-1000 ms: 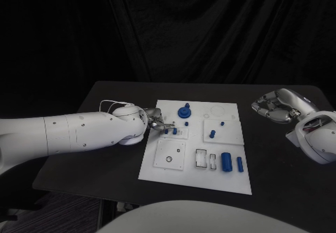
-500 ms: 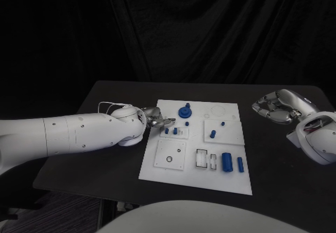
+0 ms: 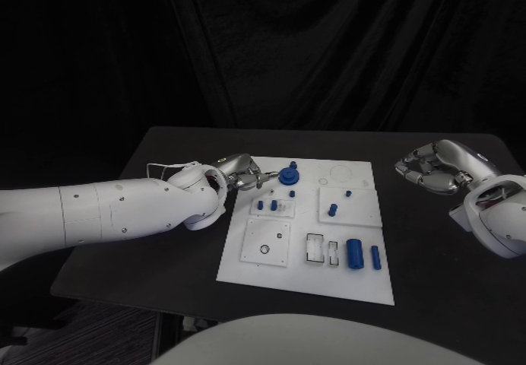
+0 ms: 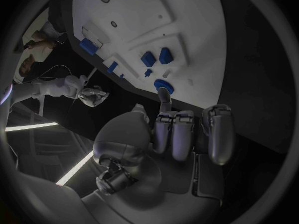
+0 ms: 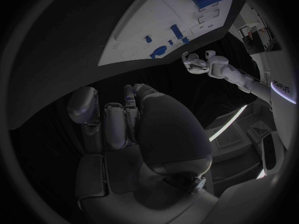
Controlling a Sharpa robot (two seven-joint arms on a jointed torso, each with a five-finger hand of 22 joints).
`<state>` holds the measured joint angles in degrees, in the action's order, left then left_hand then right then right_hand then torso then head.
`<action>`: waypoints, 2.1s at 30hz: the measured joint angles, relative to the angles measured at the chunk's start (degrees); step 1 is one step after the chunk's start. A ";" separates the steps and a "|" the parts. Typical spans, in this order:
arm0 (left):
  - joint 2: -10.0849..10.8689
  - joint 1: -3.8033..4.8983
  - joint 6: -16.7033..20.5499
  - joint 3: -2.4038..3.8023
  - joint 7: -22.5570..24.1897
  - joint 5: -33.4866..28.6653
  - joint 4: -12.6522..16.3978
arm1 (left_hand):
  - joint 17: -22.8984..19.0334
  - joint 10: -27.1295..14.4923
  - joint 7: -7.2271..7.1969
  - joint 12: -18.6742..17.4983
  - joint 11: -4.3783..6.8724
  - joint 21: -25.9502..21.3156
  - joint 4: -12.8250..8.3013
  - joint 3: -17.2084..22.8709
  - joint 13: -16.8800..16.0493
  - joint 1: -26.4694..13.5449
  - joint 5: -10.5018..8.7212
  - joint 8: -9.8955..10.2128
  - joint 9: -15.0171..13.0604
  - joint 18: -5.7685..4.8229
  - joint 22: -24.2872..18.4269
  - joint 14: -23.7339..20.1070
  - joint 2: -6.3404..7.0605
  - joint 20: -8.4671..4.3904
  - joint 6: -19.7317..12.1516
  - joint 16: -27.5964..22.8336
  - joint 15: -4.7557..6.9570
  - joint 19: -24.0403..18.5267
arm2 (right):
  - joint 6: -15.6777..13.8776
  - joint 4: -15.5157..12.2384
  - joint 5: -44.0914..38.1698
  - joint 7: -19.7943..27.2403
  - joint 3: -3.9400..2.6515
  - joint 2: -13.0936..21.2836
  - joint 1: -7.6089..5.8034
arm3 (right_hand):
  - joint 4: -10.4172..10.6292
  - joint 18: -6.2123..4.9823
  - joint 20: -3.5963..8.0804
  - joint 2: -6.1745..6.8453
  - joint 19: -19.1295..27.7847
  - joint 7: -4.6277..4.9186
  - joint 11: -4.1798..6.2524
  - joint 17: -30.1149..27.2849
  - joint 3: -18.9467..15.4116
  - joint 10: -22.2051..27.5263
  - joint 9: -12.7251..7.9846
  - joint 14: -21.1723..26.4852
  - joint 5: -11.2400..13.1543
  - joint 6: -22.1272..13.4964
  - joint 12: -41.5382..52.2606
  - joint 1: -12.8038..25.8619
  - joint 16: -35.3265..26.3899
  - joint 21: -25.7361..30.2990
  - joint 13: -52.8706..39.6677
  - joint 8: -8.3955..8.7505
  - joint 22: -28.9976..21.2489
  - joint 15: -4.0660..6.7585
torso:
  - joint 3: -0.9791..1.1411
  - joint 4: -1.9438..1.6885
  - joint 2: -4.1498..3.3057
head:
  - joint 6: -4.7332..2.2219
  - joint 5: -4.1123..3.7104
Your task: Assemble the parts on the task board
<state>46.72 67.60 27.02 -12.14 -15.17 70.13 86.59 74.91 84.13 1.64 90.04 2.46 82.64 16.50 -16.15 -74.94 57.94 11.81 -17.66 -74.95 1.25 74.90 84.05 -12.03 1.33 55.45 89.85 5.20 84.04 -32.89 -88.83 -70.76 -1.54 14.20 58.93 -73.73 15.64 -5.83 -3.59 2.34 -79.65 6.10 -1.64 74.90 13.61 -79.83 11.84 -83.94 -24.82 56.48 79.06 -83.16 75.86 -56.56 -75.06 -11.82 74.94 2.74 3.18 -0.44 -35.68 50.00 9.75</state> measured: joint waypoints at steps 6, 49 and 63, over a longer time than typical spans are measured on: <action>-0.11 1.17 4.21 0.00 9.23 -0.01 -0.47 | 0.00 -0.24 2.96 -1.86 -3.25 -9.21 -0.49 -0.22 -0.44 13.12 6.91 5.42 1.19 2.29 0.00 -0.02 2.38 2.27 -6.52 -1.17 -3.16 -5.11 | -0.20 -0.21 0.00 0.09 0.00 0.08 0.00 | 0.00 0.00 0.00 0.00 0.00 0.00 0.00 0.00 0.00 0.00 0.00 0.00 0.00 0.00 0.00 0.00 0.00 0.00 0.01 0.00 0.00 0.00 | -0.01 -0.01 -0.01 | 0.00 0.09; -15.02 0.64 -13.47 0.04 29.84 17.69 -19.07 | -6.90 -48.02 -0.04 -64.33 -7.46 -5.44 -1.12 25.07 35.20 34.20 5.73 14.04 31.79 3.11 0.02 -9.60 16.75 5.44 -11.68 -14.42 -5.93 -4.97 | -1.33 -1.31 0.00 2.04 -0.01 1.08 0.01 | 0.49 0.01 0.00 0.53 0.00 0.00 0.00 0.00 -0.17 0.00 0.13 0.00 -0.91 0.00 -0.02 0.53 0.00 -0.46 0.12 -0.22 -0.03 0.00 | -0.68 0.45 -1.49 | 0.00 -1.17; -14.76 0.59 -11.48 0.03 28.32 18.02 -19.52 | -5.52 -46.73 0.70 -62.76 -7.91 -3.28 -2.28 28.44 36.20 33.17 9.03 14.03 34.77 2.21 0.02 -7.97 17.79 5.64 -10.06 -12.65 -6.13 -3.12 | -1.11 -1.25 -0.01 1.83 0.00 1.04 0.01 | 0.49 0.00 0.00 0.53 0.00 0.00 0.00 0.00 -0.17 0.00 0.13 0.00 -1.12 0.00 -0.02 0.53 0.00 -0.46 0.11 -0.22 -0.03 0.00 | -0.73 0.49 -1.51 | 0.00 -1.36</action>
<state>31.96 68.19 15.54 -12.12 13.15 88.16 67.07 69.39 37.40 2.34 27.29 -5.46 79.36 14.22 12.29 -38.74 91.11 20.84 -3.62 -40.18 3.46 74.92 76.08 5.75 6.97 45.39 77.20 -0.93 80.92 -34.00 -90.09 -70.76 0.29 14.19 59.98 -73.72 16.12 -5.83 -3.59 2.87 -79.65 6.10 -1.63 74.90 13.44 -79.83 11.97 -83.94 -25.94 56.48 79.05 -82.62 75.86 -57.02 -74.94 -12.03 74.91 2.74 2.46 0.05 -37.19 50.00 8.39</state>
